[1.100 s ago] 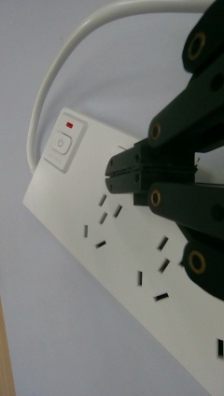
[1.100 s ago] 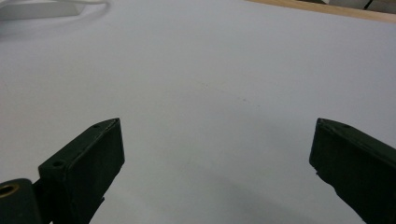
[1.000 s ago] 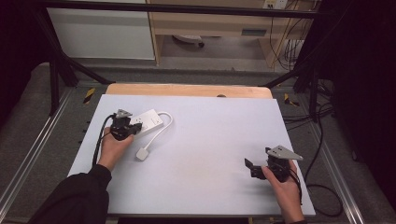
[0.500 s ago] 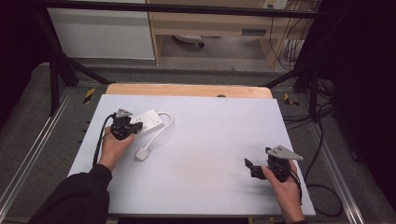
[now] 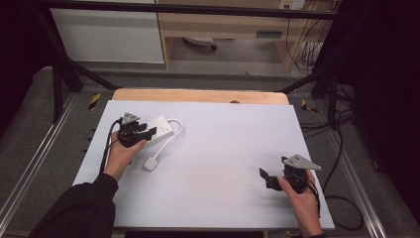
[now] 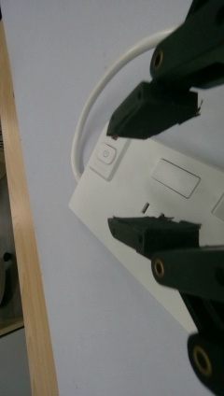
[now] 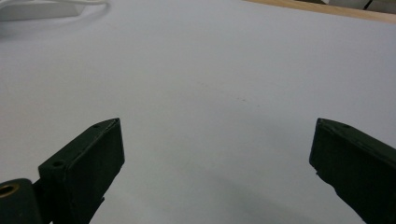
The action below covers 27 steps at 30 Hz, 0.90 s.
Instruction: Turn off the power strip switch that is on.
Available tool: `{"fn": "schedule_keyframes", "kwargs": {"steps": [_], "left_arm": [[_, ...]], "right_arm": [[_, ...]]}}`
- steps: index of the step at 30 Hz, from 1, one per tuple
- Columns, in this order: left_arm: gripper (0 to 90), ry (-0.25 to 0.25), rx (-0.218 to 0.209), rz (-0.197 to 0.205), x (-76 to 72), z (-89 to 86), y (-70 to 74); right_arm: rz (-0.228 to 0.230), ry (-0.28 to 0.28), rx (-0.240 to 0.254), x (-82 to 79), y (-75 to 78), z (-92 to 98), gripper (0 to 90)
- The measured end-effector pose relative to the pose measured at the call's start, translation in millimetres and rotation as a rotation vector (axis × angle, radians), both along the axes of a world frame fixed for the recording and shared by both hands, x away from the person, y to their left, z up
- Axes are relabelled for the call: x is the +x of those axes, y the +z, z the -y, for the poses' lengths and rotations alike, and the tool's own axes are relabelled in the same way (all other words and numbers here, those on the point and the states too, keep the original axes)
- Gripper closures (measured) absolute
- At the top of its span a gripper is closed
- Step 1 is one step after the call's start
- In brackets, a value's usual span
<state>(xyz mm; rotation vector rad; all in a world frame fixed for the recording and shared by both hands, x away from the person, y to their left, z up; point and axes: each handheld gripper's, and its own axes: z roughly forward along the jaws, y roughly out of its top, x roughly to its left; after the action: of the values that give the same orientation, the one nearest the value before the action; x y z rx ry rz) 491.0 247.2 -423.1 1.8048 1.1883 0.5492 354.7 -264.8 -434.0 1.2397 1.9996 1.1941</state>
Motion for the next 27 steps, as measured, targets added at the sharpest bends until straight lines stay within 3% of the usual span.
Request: {"fn": "schedule_keyframes", "kwargs": {"steps": [5,9,17,19,27], "left_arm": [[20.5,0.007,-0.037,0.005,1.4,-0.5,1.3],[8.0,0.0,-0.056,0.013,1.0,0.1,3.0],[7.2,0.002,-0.055,0.02,0.3,2.6,4.6],[7.2,0.001,-0.043,0.007,1.0,3.0,5.9],[7.2,0.006,-0.043,0.025,0.4,4.8,18.8]], "right_arm": [[0.0,0.0,0.0,0.0,0.0,0.1,3.6],[0.001,0.001,0.0,0.1,0.0,0.1,3.6],[0.001,0.002,0.0,0.0,0.1,0.0,3.6],[0.001,0.002,0.0,0.1,0.1,0.0,3.6],[0.001,0.001,0.002,-0.1,0.4,0.0,3.5]]}}
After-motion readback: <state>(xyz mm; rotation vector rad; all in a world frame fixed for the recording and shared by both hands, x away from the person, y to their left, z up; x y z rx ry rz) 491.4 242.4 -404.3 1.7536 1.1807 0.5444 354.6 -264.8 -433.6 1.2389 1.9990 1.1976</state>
